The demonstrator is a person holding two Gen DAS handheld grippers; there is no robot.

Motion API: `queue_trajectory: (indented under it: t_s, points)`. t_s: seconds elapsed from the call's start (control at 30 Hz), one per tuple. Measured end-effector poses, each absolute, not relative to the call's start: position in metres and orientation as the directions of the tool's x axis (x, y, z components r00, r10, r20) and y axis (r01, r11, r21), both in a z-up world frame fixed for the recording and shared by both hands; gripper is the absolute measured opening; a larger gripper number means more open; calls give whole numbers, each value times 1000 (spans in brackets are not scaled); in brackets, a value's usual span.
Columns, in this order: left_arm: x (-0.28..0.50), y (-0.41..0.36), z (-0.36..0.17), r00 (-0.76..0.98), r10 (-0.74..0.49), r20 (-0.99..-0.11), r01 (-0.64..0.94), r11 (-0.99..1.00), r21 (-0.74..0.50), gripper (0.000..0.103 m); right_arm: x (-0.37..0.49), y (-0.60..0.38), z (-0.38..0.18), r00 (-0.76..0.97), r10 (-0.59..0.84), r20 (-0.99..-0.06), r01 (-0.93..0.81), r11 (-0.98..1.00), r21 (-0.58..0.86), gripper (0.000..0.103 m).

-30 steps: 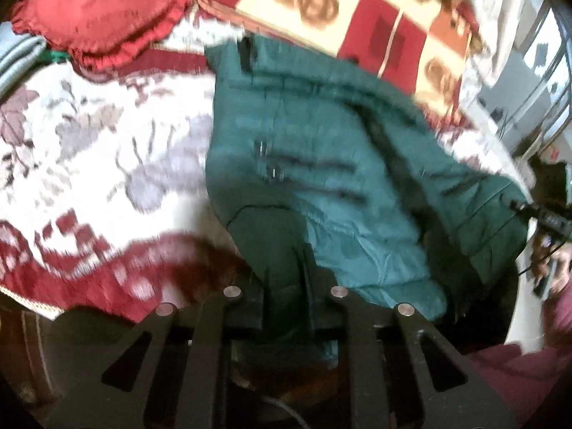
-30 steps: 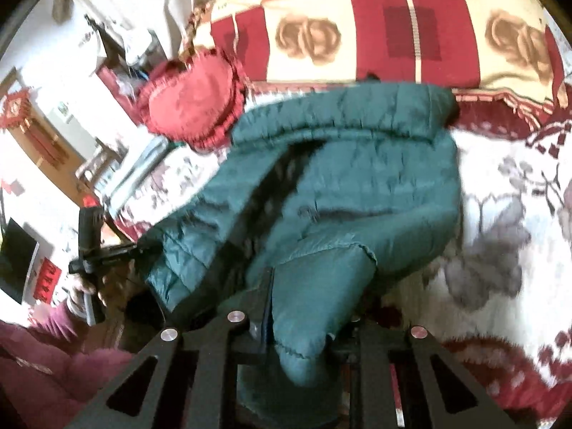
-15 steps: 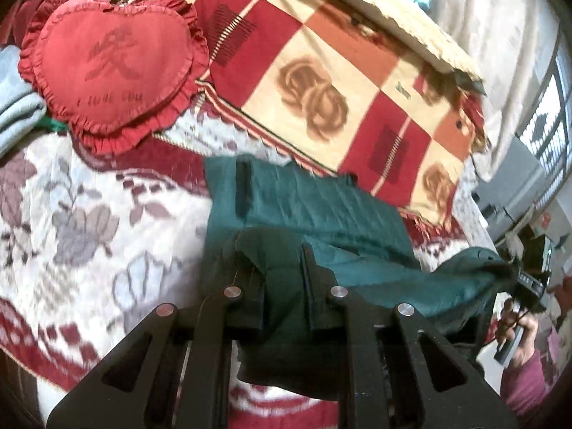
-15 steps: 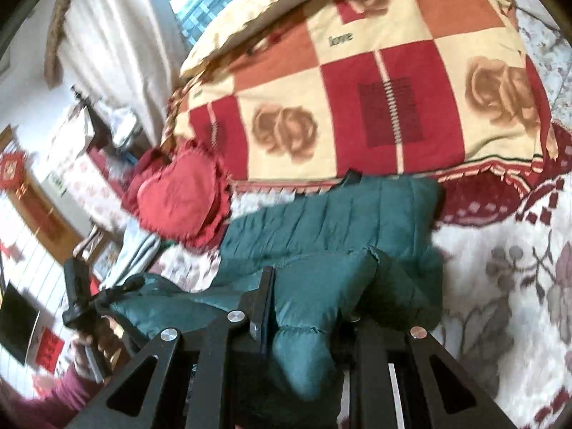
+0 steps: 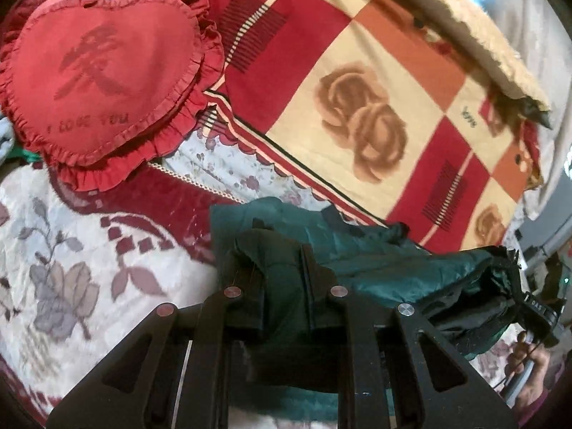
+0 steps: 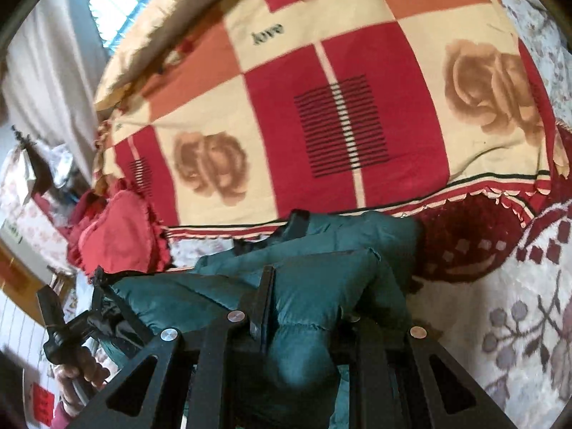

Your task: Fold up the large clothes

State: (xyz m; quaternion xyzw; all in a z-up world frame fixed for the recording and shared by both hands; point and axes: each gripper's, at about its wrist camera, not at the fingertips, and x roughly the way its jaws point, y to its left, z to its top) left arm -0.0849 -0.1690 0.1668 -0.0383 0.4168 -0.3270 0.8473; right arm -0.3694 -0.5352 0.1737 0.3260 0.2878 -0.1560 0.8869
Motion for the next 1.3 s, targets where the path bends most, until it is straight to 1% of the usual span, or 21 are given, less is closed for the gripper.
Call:
queue_trajectory:
  t_s: [0.3,0.37,0.43,0.47,0.53,0.67,0.73,0.8,0.87,0.93,1.0,1.1,1.17,1.23,1.27,1.3]
  points:
    - [-47,-215,122,437,-483,-759,482,838,-256,15,-325,-578,120,712,-75,-698,558,663,499,18]
    - [-43,-219,115,434,-473,-767,473,844,-252,15,-318,-584,110,700,-65,-711,575,642,507,18]
    - [-39,-223,107,425,-463,-778,467,848,-250,16,-315,-591,101,707,-44,-706,582,603,545,19]
    - [-36,-223,105,416,-467,-780,461,848,-262,16,-316,-593,100,717,-39,-696,579,588,565,21]
    - [-30,-220,105,384,-491,-782,448,840,-307,16,-319,-593,103,736,-38,-676,566,583,583,34]
    - [-21,-209,117,322,-554,-768,450,803,-390,18,-331,-586,127,752,-69,-656,549,617,564,42]
    - [-23,-202,128,310,-585,-750,459,782,-421,20,-336,-582,138,756,-74,-650,540,632,556,50]
    - [-29,-201,139,318,-589,-743,481,776,-408,23,-338,-580,146,755,-91,-650,543,642,541,52]
    - [-34,-203,147,334,-577,-746,509,776,-373,24,-341,-579,155,759,-108,-642,547,641,539,55]
    - [-37,-203,152,330,-575,-748,515,774,-368,25,-346,-577,163,765,-147,-627,561,630,537,74]
    - [-36,-201,153,328,-578,-747,511,774,-375,26,-348,-575,172,783,-160,-601,549,634,545,74]
    - [-34,-198,154,313,-580,-752,501,774,-388,26,-350,-566,182,782,-160,-602,539,657,527,74]
    - [-35,-196,156,303,-586,-752,498,770,-399,27,-347,-553,187,777,-152,-611,521,700,489,75]
    - [-33,-191,159,272,-623,-734,489,746,-452,33,-345,-541,190,775,-147,-614,502,733,459,75]
    - [-31,-187,161,260,-650,-714,476,730,-491,42,-345,-535,190,782,-135,-609,483,748,454,75]
    - [-29,-182,166,267,-672,-691,461,718,-521,54,-345,-528,190,793,-114,-598,453,767,454,74]
